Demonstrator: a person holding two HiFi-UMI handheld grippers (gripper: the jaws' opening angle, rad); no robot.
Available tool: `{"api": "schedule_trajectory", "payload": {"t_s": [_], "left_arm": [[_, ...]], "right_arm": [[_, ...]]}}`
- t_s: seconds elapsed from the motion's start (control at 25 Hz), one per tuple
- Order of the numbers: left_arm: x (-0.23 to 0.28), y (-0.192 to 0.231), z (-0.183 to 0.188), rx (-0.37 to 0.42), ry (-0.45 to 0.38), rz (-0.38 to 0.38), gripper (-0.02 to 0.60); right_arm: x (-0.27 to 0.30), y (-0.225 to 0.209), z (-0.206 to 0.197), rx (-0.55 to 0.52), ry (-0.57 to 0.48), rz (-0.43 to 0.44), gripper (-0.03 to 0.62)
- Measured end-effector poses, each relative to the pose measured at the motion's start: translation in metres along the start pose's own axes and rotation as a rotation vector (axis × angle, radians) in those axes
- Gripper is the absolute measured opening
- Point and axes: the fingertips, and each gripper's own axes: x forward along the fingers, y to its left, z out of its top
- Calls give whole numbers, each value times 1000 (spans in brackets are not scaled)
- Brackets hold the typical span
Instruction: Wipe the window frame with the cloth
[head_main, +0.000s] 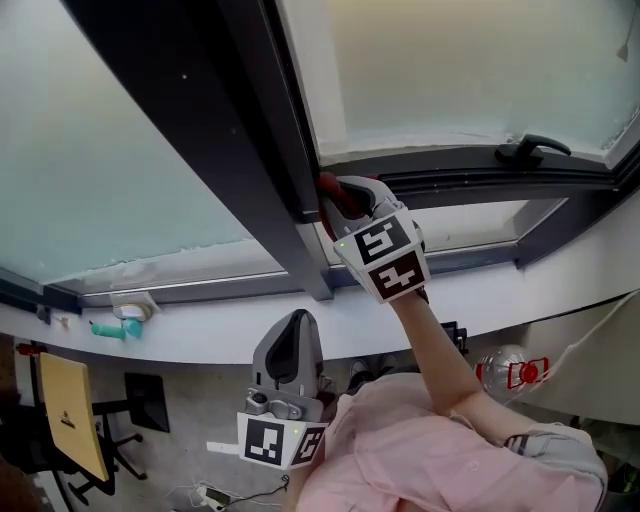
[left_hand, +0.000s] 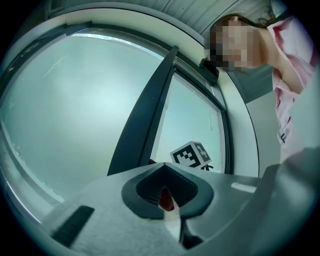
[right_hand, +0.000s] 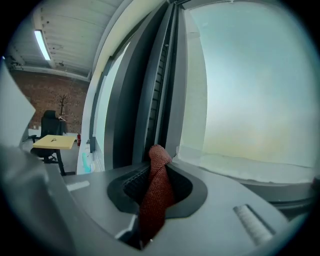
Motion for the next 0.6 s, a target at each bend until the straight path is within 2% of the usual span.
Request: {"api": "schedule_trajectory", "payload": {"t_s": [0.32, 0.6], "left_arm": [[7, -3, -6, -19, 10, -35, 0], [18, -14, -9, -24, 17, -81, 0]], "right_arm": [[1, 0, -3, -43, 5, -15, 61], [0, -1, -4, -53, 11, 11, 62]]}}
